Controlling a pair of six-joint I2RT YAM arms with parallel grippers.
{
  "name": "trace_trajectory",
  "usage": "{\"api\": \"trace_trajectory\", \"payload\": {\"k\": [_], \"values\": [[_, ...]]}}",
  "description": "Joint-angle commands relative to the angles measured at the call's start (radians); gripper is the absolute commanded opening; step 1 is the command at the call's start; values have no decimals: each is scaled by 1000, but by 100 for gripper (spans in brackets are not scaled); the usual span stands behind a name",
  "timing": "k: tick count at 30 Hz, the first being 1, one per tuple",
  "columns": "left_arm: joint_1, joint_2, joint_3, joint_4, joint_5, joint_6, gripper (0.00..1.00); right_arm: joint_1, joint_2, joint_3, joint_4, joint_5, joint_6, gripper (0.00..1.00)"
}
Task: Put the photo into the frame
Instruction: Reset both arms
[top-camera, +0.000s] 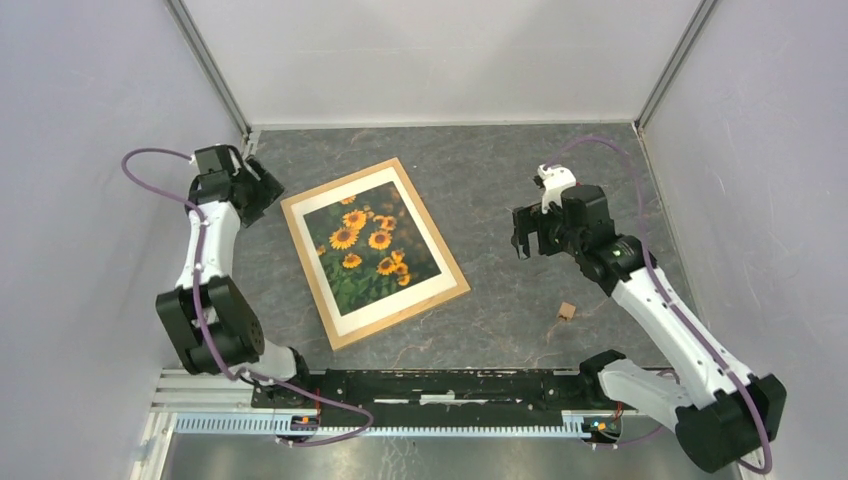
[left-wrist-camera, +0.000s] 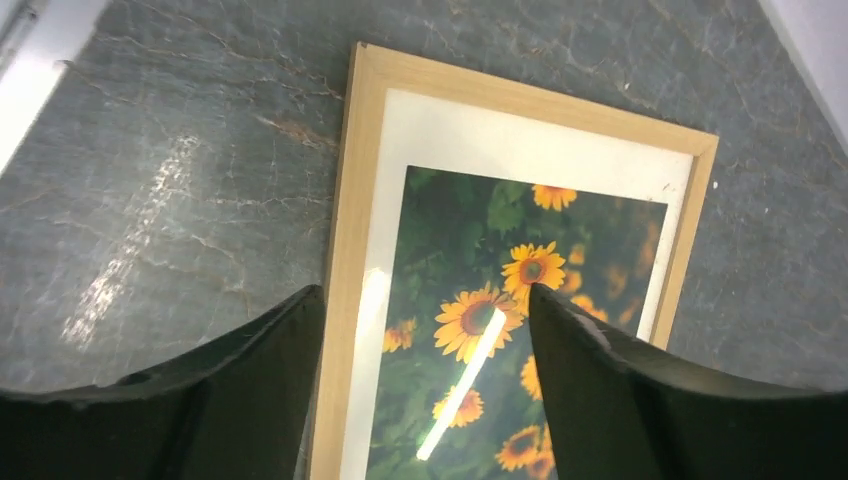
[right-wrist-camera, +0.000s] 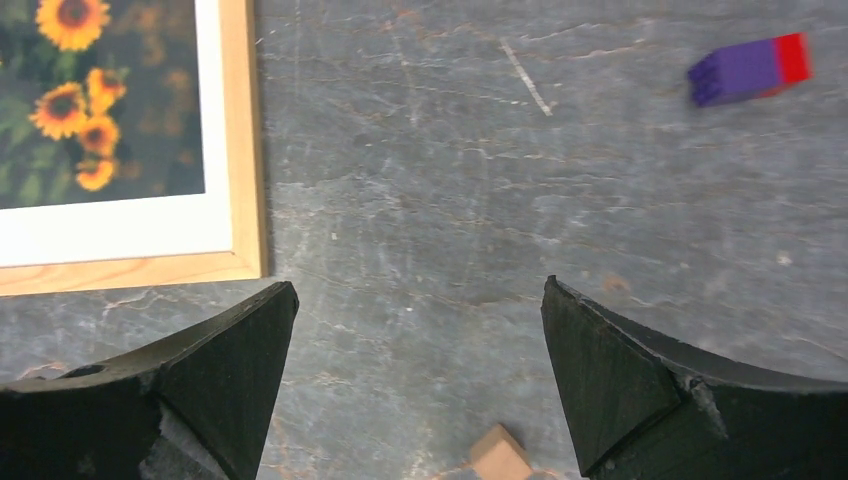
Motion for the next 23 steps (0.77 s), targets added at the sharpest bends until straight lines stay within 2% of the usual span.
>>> {"api": "trace_trajectory", "payload": {"k": [1, 2, 5, 11, 16, 20, 23], "values": [[-117, -169, 28, -4, -255, 6, 84, 2, -87, -15, -52, 105, -65, 98], [-143, -192, 37, -3, -261, 4, 88, 1, -103, -21, -45, 104, -80, 98], [-270, -227, 118, -3, -246, 28, 88, 2, -147, -15, -7, 133, -113, 98], [-649, -235, 359, 17, -199, 109, 89, 3, -72, 247, -128, 182, -120, 98], [-752, -310, 418, 111, -67, 136, 89, 2, -101, 358, -104, 203, -145, 98], [-776, -391, 392, 144, -22, 163, 90, 3, -178, 319, -15, 220, -148, 98], [-776, -425, 386, 145, -7, 175, 90, 2, -200, 304, -17, 264, -130, 98]]}}
